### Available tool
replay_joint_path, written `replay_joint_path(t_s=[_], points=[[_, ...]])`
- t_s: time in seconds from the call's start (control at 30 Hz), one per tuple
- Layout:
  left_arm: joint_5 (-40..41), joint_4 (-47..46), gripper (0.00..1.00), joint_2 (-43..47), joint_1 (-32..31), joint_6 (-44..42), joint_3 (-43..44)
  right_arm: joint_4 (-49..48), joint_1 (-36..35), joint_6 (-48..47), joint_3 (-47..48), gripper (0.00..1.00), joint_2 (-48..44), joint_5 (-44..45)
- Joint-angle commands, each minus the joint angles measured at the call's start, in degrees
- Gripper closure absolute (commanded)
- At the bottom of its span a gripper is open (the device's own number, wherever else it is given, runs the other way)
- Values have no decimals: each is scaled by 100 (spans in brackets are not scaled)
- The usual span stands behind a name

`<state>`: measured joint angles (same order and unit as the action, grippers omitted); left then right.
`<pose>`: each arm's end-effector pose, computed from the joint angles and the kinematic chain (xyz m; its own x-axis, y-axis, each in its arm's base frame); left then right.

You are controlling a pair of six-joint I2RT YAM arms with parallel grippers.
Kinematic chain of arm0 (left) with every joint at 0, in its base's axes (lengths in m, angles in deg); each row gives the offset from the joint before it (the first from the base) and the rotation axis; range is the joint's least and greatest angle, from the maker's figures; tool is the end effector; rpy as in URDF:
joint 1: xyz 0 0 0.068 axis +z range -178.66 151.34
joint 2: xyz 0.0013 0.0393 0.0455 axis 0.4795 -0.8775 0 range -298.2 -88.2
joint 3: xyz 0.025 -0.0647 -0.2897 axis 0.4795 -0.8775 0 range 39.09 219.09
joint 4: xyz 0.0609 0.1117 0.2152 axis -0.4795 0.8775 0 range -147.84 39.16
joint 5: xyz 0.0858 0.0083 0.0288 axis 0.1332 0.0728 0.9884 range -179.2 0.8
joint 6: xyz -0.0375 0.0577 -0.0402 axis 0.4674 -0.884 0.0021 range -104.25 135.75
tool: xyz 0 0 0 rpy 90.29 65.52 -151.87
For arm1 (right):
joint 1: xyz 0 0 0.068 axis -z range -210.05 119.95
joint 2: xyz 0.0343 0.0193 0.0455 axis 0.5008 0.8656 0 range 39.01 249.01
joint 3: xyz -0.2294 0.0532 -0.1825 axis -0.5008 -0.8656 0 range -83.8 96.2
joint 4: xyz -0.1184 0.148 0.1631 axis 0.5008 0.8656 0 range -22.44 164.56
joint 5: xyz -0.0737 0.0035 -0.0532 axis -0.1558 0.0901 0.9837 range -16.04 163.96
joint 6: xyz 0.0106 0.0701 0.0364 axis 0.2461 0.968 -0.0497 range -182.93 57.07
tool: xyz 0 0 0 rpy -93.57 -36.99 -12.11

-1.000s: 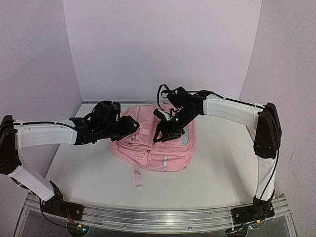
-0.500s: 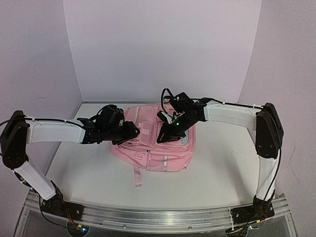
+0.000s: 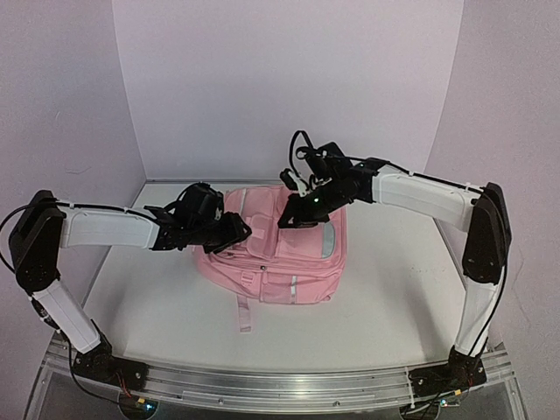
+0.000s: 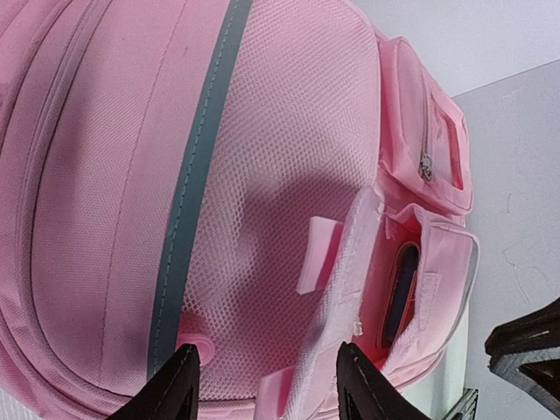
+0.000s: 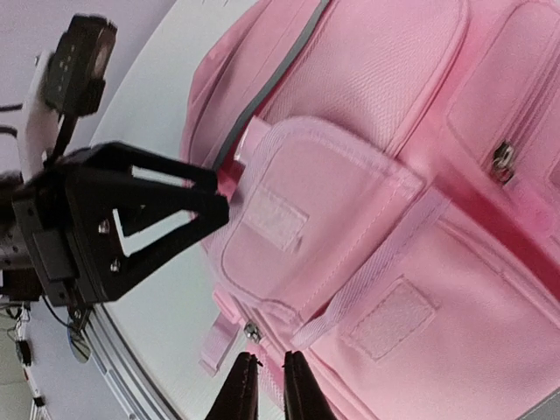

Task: Pack the student bag
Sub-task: Adjust the student bag at the center of the board.

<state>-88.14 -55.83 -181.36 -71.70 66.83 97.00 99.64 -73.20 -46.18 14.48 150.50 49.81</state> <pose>0.2743 -0.2544 0.2312 -0.8005 -0.3167 -0.5087 0.0777 0.7869 -0.6122 0.3184 0.3369 0.2914 -0.7368 -0.3303 -0.5899 -0.6492 0.5890 0.4812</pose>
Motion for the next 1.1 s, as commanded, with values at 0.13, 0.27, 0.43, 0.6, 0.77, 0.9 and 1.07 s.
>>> replay_joint_path(t_s=[0.13,0.27,0.43,0.6,0.77,0.9,1.07], points=[[-86,-177,47,-158,42,-5,416,-38,26,38,-144,98,555,404],[-308,-177,48,-316,42,-2,536,-36,26,-50,-207,97,744,341],[-472,-457,51,-369,42,4,561,-35,4,-149,-356,87,690,159],[-803,-870,67,-359,42,-69,535,-35,-18,-196,-478,84,650,72],[-1054,-1013,91,-537,45,-106,702,-4,20,-384,-381,78,328,-193],[-1151,-1144,99,-592,42,-36,699,6,284,-659,-242,64,-392,-293],[-1125,-1204,89,-556,40,4,624,227,783,-732,-313,52,-933,-629]])
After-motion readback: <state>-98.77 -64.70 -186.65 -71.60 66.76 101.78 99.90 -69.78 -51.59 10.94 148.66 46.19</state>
